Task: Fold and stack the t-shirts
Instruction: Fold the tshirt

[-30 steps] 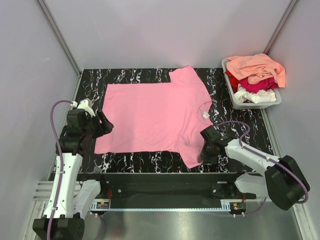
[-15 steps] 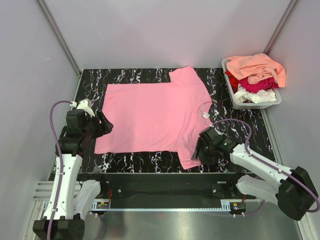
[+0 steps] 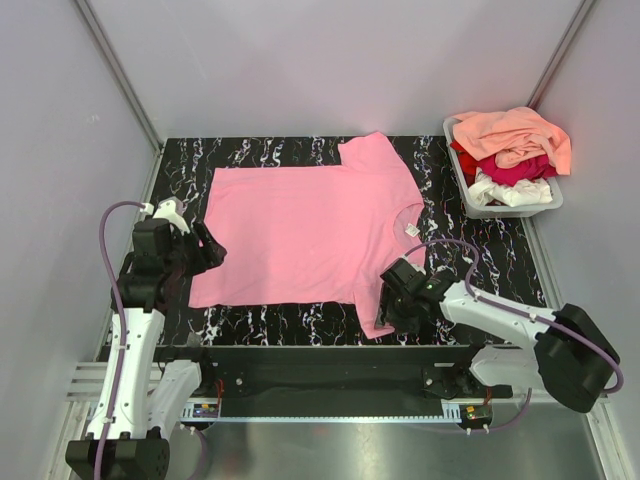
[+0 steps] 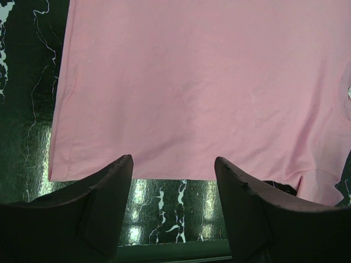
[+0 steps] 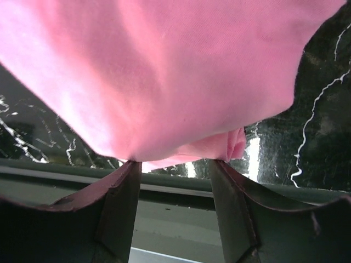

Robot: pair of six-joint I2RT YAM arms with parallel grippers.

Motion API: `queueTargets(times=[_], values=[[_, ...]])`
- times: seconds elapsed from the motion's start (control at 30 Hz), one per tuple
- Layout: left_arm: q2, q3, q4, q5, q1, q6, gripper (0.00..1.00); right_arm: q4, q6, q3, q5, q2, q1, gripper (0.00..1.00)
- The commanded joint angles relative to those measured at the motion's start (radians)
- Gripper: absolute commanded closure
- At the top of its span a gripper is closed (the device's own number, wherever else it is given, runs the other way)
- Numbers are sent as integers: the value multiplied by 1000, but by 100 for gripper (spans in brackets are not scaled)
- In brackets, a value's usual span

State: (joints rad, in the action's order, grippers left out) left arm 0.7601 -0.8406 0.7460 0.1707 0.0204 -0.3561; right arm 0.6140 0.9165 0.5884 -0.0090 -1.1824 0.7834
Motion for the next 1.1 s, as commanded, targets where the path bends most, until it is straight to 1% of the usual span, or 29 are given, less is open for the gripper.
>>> queueTargets(times=[0.0,0.17,0.27,0.3,0.37,0.4,0.47,0.5,0.57,0.6,0.67,0.7,0.73,0.83,0.87,0.9,0.93,0.97,1.0,1.03,1.07], values=[[-13,6,-45,-10,0,2,34,-46,16,1,26,-45,8,40],[-10,6,-46,-5,0,2,34,-48,33,-6,38,-82,8,40],[-7,6,-45,-4,-2,2,34,-23,32,2,66,-105,8,43],[-7,8,-46,-5,0,3,34,-8,30,7,79,-115,8,48],[-7,6,-45,-5,0,2,34,3,27,8,92,-126,10,51],[-5,6,-45,-5,0,2,34,7,22,5,99,-138,10,55],[-5,8,-46,-5,0,2,34,-13,18,-1,96,-167,8,57],[-5,8,-45,-5,0,2,34,-22,10,-4,87,-181,8,64],[-5,6,-45,-5,0,2,34,-43,4,-5,78,-215,8,70],[-5,6,-45,-7,0,2,34,-51,-2,-2,69,-224,8,74],[-4,8,-45,-8,0,2,34,-54,-5,2,67,-230,8,92],[-2,8,-45,-10,0,2,34,-51,-7,7,72,-227,8,98],[-1,6,-43,-10,0,0,34,-45,-7,10,78,-221,8,100],[13,-3,-34,-25,0,-7,34,15,-18,47,93,-177,8,100],[24,-8,-1,-58,-5,-26,33,68,-19,59,102,-133,7,100],[80,-46,47,-126,-5,-49,31,101,-19,94,130,-106,10,100],[122,-67,96,-134,-5,-69,32,131,-18,114,150,-77,8,100],[164,-83,166,-131,-5,-72,32,183,-16,132,196,-18,8,100],[232,-87,185,-99,-5,-78,32,194,-15,161,214,10,7,100],[255,-83,196,-80,-5,-80,32,200,-16,171,225,35,1,100],[283,-78,202,-65,-10,-81,20,198,-22,178,227,73,-10,100]])
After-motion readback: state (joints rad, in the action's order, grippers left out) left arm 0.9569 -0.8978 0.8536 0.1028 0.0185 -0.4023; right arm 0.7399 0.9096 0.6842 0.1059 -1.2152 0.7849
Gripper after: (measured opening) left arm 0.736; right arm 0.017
